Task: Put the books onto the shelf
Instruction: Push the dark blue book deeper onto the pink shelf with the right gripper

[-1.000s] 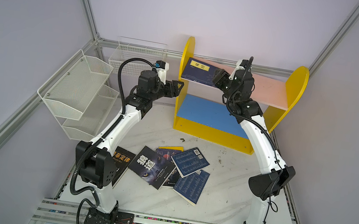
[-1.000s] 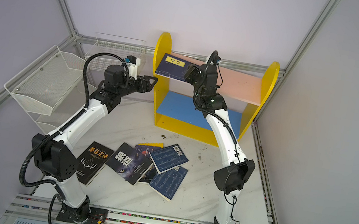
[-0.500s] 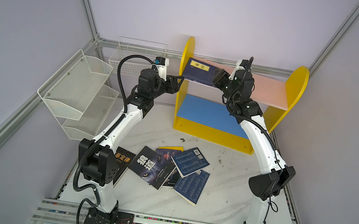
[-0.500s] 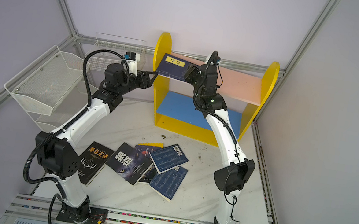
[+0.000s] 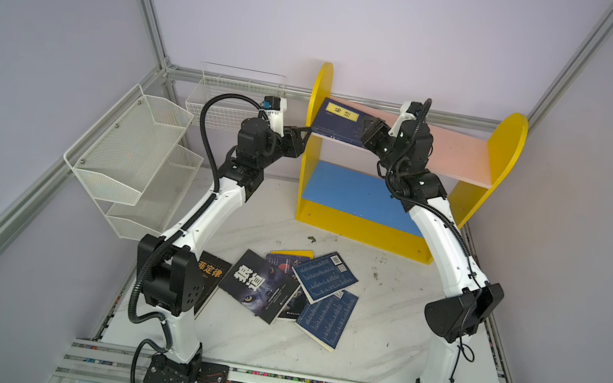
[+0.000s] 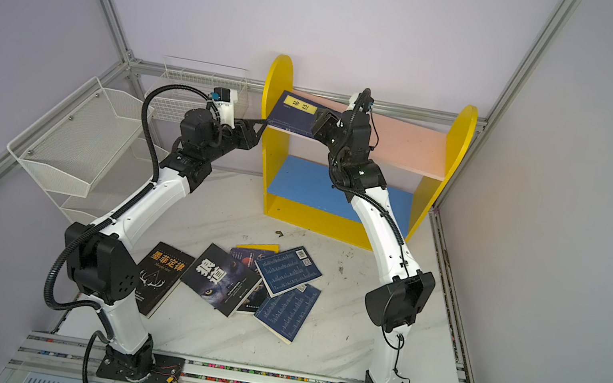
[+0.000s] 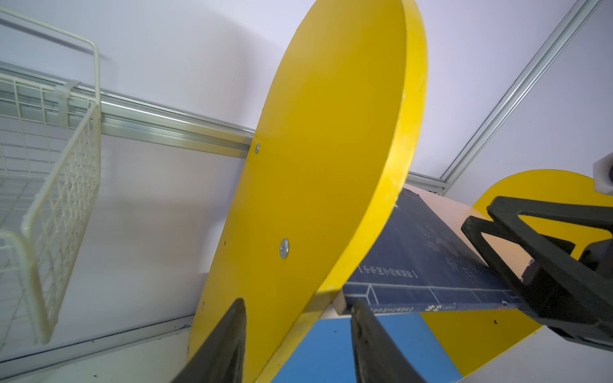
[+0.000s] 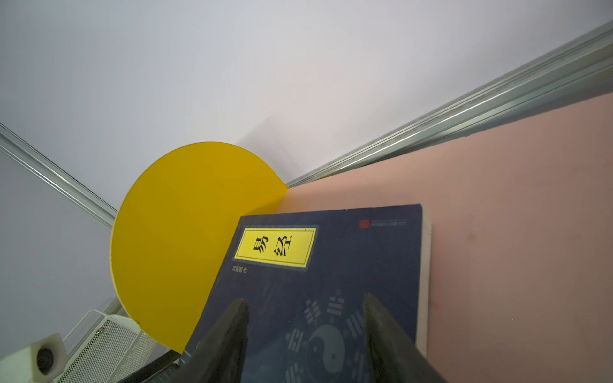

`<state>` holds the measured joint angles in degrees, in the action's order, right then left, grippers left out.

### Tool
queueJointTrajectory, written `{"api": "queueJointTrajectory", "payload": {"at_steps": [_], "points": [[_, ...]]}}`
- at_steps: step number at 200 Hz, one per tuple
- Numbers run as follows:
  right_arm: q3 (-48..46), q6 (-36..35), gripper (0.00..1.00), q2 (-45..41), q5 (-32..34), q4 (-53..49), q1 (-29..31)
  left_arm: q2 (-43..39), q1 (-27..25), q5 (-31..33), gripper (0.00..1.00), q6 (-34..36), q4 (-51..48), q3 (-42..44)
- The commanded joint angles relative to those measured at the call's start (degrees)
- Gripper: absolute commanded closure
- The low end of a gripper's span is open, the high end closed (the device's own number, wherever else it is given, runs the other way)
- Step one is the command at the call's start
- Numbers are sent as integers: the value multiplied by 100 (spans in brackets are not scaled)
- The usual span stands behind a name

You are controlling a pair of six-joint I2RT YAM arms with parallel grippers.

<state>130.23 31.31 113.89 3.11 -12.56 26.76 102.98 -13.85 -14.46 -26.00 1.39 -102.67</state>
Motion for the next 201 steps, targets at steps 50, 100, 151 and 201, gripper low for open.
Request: {"api": "queueJointTrajectory", "payload": {"at_steps": [50, 100, 151, 201], "points": [[136, 77, 42, 99, -170, 3, 13, -10, 23, 204, 54, -54, 224, -548], [282, 59, 42, 238, -178, 60, 13, -15, 6, 131, 57, -107, 239, -499], [535, -76, 42, 401, -92, 61, 4, -57, -30, 140, 59, -107, 248, -478], [530, -745, 35, 80, 124, -95, -2, -480, -108, 163, 46, -13, 282, 47]]}}
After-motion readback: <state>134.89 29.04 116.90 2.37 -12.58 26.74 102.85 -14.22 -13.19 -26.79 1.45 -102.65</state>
